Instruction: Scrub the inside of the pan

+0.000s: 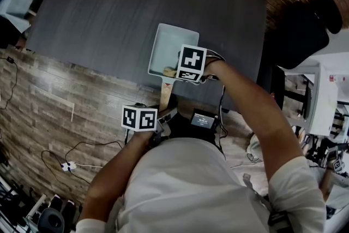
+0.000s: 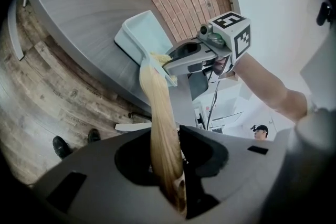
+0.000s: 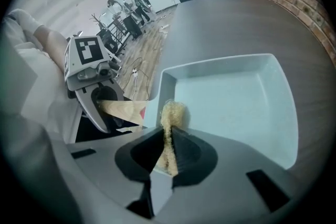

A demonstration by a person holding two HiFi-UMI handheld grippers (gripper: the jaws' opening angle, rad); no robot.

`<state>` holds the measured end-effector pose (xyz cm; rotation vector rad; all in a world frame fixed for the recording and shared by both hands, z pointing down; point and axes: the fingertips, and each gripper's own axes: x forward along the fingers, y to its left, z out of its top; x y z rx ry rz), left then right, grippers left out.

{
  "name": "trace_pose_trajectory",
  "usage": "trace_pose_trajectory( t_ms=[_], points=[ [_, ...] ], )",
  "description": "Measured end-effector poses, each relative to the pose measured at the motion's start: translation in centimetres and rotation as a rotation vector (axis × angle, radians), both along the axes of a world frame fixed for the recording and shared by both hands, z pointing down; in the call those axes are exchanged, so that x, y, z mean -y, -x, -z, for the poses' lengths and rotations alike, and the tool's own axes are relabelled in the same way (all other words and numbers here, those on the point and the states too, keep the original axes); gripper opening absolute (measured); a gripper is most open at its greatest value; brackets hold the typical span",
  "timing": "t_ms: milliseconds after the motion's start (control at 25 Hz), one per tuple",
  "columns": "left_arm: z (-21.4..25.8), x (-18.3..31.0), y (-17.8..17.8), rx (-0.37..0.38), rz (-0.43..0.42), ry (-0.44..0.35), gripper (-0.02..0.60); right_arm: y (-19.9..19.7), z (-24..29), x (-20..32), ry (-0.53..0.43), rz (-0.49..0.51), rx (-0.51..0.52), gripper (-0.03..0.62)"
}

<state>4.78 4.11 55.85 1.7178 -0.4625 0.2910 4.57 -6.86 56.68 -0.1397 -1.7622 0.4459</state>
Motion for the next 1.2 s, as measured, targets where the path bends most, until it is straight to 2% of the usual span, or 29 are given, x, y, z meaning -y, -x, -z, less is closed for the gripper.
trace_pose_trajectory(
  t_ms=[240, 680, 880, 1040, 1200],
  points=[
    [0.6, -0.3, -0.1, -0.022, -0.032, -0.028, 0.173, 0.1, 0.5, 0.0, 0.023, -0.032, 0.024, 0.048],
    [1.1, -0.4, 1.6, 0.002, -0.032, -0.092, 0.199, 0.4, 3.0, 1.0, 0.038, -0.176, 0.156, 0.049],
    [1.8, 0.4, 3.3, 0.010, 0.031, -0.117, 0.199, 0.1, 4.5, 1.5, 0.004, -0.243, 0.219, 0.049],
    [3.0, 1.6, 5.3, 0.007, 0.107, -0.151, 0.199, -0.1, 5.6, 2.0, -0.069, -0.299, 0.256, 0.049],
    [5.0, 3.0, 7.0, -0.023, 0.183, -0.197, 0.198, -0.8, 6.4, 3.0, -0.160, -0.413, 0.284, 0.049]
  ],
)
